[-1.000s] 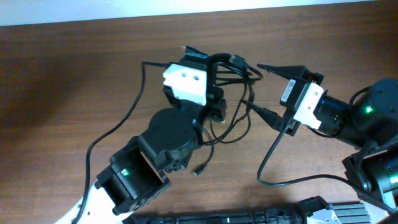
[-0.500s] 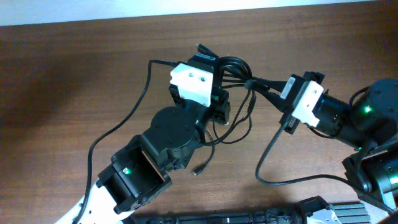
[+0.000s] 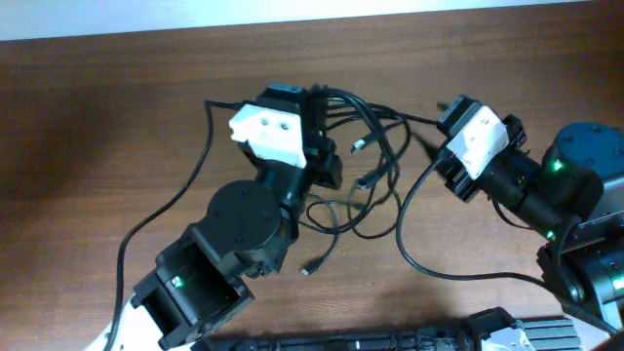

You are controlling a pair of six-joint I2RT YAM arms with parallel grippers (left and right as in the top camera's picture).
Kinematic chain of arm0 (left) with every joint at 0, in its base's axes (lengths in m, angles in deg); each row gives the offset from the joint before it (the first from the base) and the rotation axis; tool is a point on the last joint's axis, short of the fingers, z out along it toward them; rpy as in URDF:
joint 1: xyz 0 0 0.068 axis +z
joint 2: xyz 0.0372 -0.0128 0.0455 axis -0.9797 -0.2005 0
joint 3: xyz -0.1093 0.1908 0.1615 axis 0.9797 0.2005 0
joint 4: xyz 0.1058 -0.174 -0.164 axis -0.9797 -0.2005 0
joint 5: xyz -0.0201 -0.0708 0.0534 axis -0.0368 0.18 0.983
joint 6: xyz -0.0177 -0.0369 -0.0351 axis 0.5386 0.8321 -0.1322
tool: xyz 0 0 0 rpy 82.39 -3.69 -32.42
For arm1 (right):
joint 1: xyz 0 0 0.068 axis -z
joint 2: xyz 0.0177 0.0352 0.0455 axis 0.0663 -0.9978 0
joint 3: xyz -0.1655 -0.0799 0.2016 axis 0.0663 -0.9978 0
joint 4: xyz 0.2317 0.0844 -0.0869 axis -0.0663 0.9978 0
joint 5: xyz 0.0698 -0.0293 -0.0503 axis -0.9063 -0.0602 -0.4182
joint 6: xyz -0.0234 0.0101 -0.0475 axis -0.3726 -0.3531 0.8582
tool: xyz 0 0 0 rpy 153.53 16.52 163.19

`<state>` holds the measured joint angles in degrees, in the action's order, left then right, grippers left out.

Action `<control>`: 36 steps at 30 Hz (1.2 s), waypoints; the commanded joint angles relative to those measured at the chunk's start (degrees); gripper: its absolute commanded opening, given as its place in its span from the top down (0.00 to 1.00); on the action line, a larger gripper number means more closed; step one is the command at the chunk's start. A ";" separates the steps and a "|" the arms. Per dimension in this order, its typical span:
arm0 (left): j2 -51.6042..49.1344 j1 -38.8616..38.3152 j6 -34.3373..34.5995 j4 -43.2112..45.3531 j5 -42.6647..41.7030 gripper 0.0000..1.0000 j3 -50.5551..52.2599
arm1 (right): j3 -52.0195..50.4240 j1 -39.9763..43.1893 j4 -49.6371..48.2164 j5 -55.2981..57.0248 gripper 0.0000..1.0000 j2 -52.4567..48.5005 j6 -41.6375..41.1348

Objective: Untangle cables

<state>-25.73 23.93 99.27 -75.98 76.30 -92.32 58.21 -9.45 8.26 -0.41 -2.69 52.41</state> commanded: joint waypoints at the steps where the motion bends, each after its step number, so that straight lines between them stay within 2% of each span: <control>1: 1.29 0.17 0.68 -0.81 7.54 1.00 -1.55 | 0.09 0.15 -2.12 -2.58 0.12 0.81 -0.39; 3: 1.05 0.17 0.68 -1.46 10.86 1.00 -1.55 | 0.09 0.15 -4.33 -6.45 0.07 1.60 -0.39; 6: 0.13 0.17 0.72 -1.44 9.99 1.00 -1.55 | 0.09 0.15 -8.46 -14.93 0.01 2.43 -0.37; 8: -0.39 0.17 0.72 -1.33 3.91 1.00 -1.55 | 0.09 0.15 -10.14 -18.78 0.01 2.25 -0.35; 9: -0.90 0.17 0.72 -0.92 -2.23 1.00 -1.55 | 0.09 0.15 -10.80 -19.32 0.01 2.14 -0.33; 12: -1.46 0.17 0.72 0.37 -11.63 1.00 -1.55 | 0.09 0.15 -10.97 -19.30 0.01 2.08 -0.15; 13: -1.46 0.17 0.72 0.55 -12.63 1.00 -1.55 | 0.09 0.15 -10.97 -19.28 0.13 1.99 -0.17; 14: -1.46 0.17 0.72 0.76 -13.14 1.00 -1.55 | 0.09 0.15 -10.99 -19.26 0.36 1.88 -0.15; 15: -1.46 0.17 0.70 0.79 -13.11 1.00 -1.55 | 0.09 0.15 -10.95 -19.26 0.79 1.77 -0.17; 16: -1.46 0.17 0.70 0.79 -13.09 1.00 -1.55 | 0.09 0.15 -10.91 -18.93 0.96 1.70 -0.17; 18: -1.44 0.17 -0.90 0.79 -9.79 1.00 -1.55 | 0.09 0.15 -10.23 -15.50 0.96 1.66 -0.17; 22: -1.44 0.17 -1.92 0.76 13.07 1.00 -1.55 | 0.09 0.15 -6.34 -4.79 0.96 1.66 -0.17; 23: -1.44 0.17 -7.23 1.27 16.76 1.00 -1.55 | 0.09 0.15 -5.01 -2.01 0.96 1.66 -0.17; 26: -1.14 0.17 -19.06 1.64 17.14 1.00 -1.55 | 0.09 0.15 -1.03 4.70 0.96 1.66 -0.20; 28: -0.83 0.17 -24.59 1.90 17.16 1.00 -1.55 | 0.09 0.15 2.36 9.01 0.96 1.66 -0.20; 29: -0.55 0.17 -27.15 2.08 17.20 1.00 -1.55 | 0.09 0.15 4.22 10.93 0.95 1.66 -0.20; 30: -0.33 0.17 -30.08 2.29 17.22 1.00 -1.55 | 0.09 0.15 5.29 12.07 0.00 1.66 -0.20; 31: -0.13 0.17 -33.27 2.54 17.22 1.00 -1.55 | 0.09 0.15 5.92 12.74 0.01 1.66 -0.22; 36: 0.46 0.35 -39.19 2.45 17.20 1.00 -1.55 | 0.09 0.15 6.03 12.72 0.01 1.66 -0.22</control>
<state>-26.08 24.15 65.66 -74.06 91.56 -92.30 58.30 -9.45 14.34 9.93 -1.25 52.63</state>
